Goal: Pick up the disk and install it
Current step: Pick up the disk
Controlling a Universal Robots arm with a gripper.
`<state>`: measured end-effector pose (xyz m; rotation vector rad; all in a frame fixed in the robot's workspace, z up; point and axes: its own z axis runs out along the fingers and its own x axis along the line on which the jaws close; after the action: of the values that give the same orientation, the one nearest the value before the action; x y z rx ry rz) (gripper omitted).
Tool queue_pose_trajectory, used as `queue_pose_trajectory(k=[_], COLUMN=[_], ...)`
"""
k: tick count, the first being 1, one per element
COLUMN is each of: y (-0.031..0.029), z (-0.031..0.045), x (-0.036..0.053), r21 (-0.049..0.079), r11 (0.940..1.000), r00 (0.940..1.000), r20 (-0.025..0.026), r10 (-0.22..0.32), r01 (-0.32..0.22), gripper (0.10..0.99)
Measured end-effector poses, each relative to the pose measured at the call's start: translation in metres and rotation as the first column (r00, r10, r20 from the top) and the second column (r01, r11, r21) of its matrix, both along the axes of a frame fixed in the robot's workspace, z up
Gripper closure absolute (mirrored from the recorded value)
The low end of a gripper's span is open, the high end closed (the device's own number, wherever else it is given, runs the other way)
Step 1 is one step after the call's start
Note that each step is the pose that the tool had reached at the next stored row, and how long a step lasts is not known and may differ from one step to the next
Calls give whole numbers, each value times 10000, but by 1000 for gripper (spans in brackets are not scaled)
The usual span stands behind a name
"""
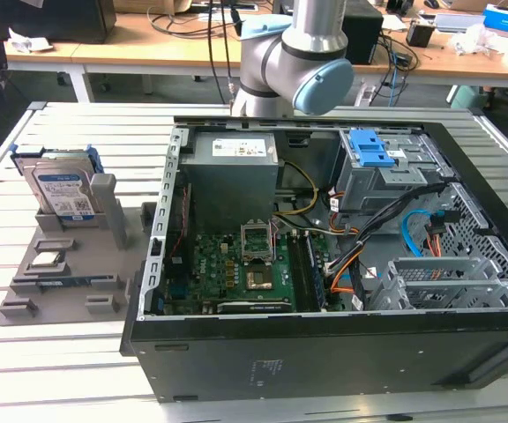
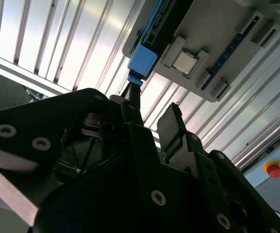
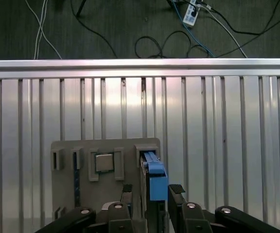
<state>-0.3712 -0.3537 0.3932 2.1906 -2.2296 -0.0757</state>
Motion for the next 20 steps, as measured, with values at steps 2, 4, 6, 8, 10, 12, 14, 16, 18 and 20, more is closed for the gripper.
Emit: queue_pose_trajectory(k=[2,4,6,8,10,12,14,16,18,20], y=[29,54,86,116,138,157,176,187,196,202], z=[0,0,-2,-3,-7,-14,-28,-39,-50,-58], x=[18,38,68,95,112,127,144,155,165,171], r21=[-2,-7,-15,-25,-31,-35,-39,-41,-43,-44], r11=[10000,10000,10000,10000,10000,10000,10000,10000,10000,10000], r00=[10000,10000,10000,10000,10000,10000,10000,10000,10000,10000], r20=[1,0,1,0,0,1,0,1,0,1], r10=[0,1,0,0,0,1,2,1,0,2], r01=[0,-1,0,0,0,-1,-2,-1,0,-2], gripper=[667,667,667,667,667,667,667,667,667,667])
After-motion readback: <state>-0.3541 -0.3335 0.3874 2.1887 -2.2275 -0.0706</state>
